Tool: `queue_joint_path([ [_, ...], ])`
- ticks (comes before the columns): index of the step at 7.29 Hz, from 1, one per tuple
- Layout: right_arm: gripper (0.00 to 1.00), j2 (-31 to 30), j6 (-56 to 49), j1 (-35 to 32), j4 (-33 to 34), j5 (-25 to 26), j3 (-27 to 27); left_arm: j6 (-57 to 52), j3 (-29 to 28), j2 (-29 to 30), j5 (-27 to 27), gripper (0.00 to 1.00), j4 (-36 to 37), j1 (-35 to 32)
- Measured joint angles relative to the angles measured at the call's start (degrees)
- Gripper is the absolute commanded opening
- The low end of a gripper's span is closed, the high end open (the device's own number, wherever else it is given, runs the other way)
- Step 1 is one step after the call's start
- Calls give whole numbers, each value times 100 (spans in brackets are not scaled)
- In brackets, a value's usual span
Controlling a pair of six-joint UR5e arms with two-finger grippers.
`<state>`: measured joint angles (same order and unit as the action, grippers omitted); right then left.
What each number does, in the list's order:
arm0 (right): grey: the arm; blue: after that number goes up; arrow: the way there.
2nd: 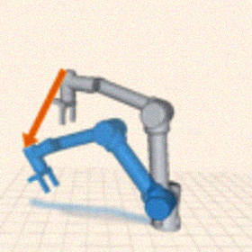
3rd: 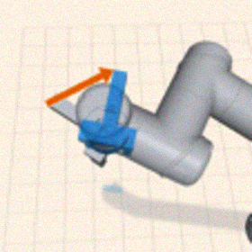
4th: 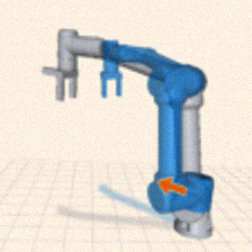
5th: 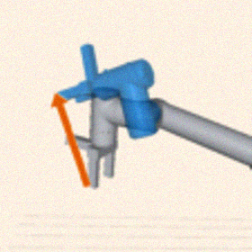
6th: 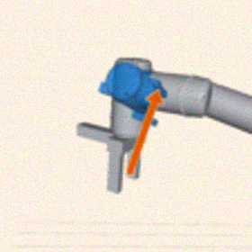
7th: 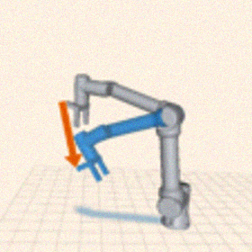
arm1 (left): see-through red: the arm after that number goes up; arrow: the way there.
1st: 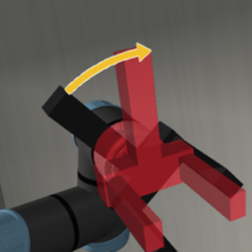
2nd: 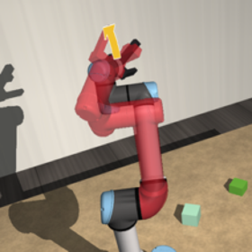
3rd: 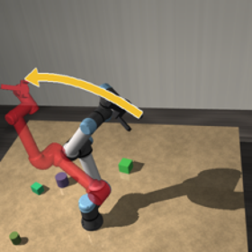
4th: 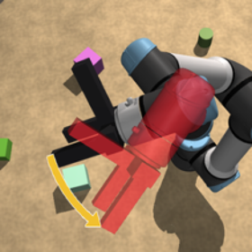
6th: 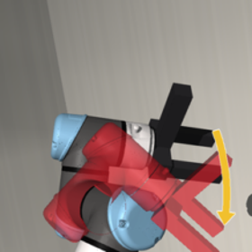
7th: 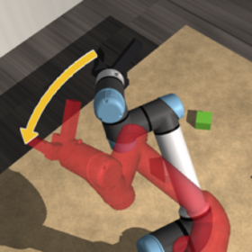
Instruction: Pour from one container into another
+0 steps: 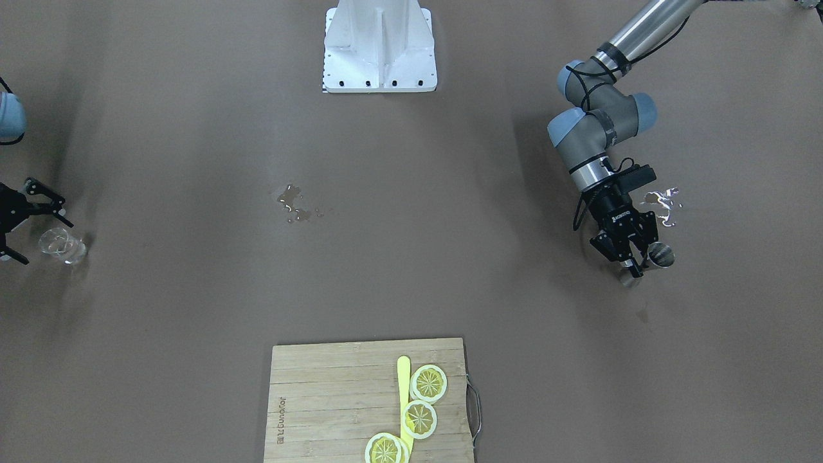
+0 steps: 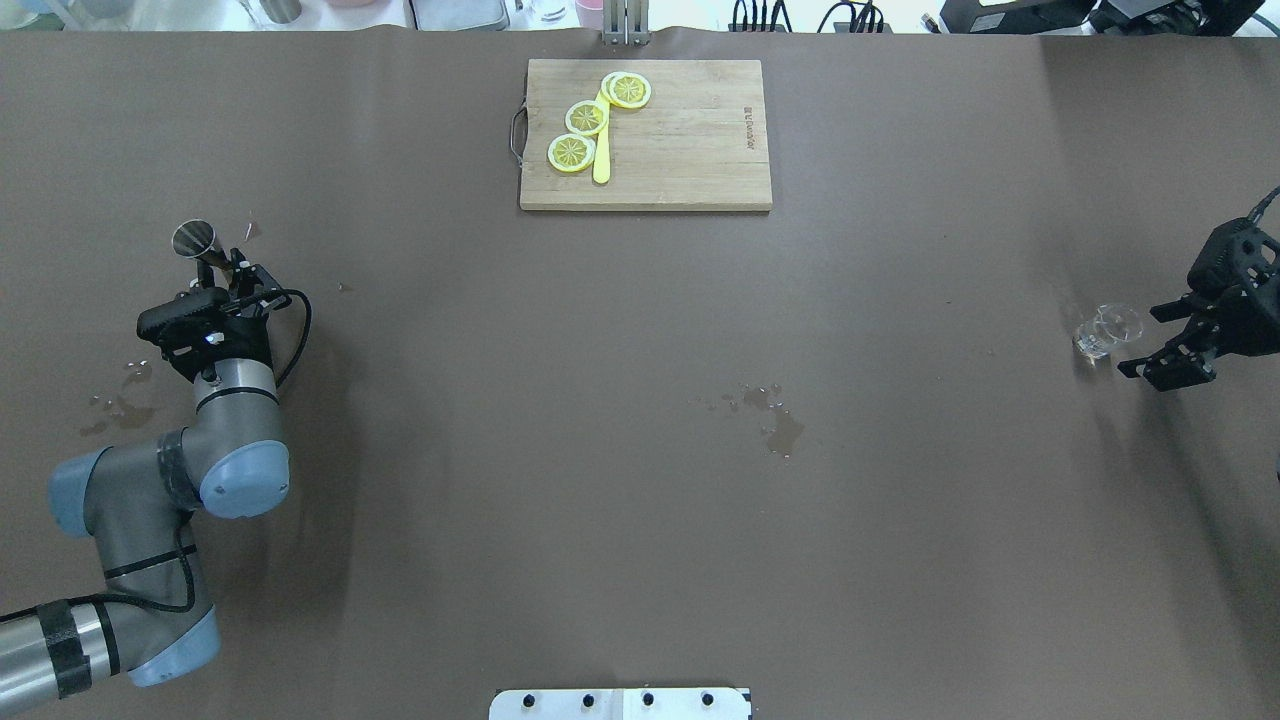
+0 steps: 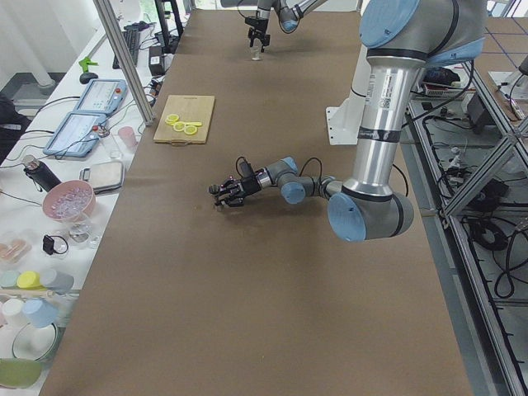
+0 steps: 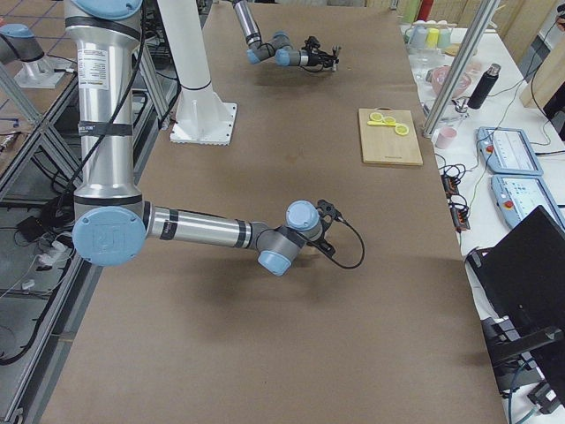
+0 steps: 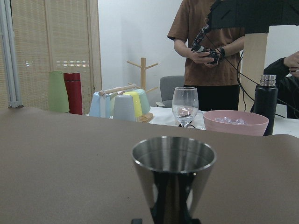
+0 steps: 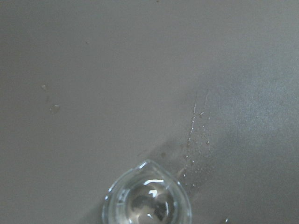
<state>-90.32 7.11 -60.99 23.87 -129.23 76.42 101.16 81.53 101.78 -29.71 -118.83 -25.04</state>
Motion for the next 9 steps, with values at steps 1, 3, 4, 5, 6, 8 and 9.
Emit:
queue_joint_path([
  [1, 100, 132, 159, 0, -224, -10, -204, 0, 3, 0, 0, 44, 0, -1],
  [3, 100, 286, 319, 15, -348, 4, -331, 0, 3, 0, 0, 44, 0, -1],
  [4, 100, 324, 341, 21, -357, 9, -347, 0, 4, 0, 0, 42, 0, -1],
  [5, 100, 340, 369, 27, -364, 13, -350, 0, 4, 0, 0, 41, 0, -1],
  [6, 100, 349, 462, 43, -372, 23, -341, 0, 4, 4, 0, 40, 0, -1],
  [8, 100, 387, 894, 118, -381, 141, -316, 0, 2, 24, 0, 40, 0, -1],
  [9, 100, 395, 1079, 155, -382, 259, -303, 0, -1, 30, 0, 40, 0, -1],
])
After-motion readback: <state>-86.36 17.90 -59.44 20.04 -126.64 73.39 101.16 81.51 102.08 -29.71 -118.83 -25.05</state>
